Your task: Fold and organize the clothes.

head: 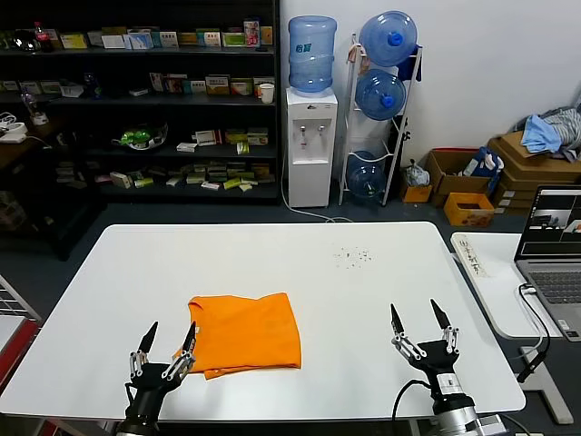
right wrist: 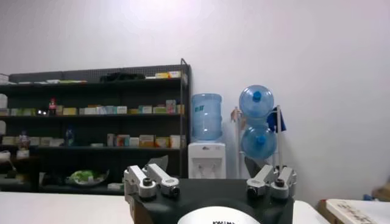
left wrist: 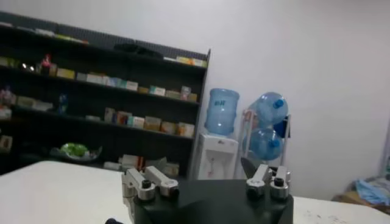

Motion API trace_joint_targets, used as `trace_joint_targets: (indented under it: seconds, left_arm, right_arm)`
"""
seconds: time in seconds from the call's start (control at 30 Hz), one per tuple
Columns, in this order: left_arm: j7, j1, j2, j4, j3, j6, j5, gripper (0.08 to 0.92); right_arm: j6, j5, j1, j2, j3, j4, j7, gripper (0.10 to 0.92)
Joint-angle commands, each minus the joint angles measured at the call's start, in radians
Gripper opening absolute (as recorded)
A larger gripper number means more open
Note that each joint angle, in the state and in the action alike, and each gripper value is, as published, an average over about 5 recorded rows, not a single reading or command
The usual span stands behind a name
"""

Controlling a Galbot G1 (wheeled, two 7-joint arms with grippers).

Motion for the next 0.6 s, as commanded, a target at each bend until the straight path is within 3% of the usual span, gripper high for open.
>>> trace_joint_targets:
  seconds: [0.03,0.6]
  left_arm:
    - [0.079,0.064,-0.085,0.041,-0.106,-0.171,0.079,0.823]
    - [0.096,0.059,-0.061,0.064,-0.127,-0.176,0.049,0.823]
  right_arm:
    - [0.119,-0.138,-0.025,0.075,0.024,-0.049,-0.014,0.823]
    - [0.104,-0.14,-0.021,0.083,0.03,-0.044,-0.007,0.823]
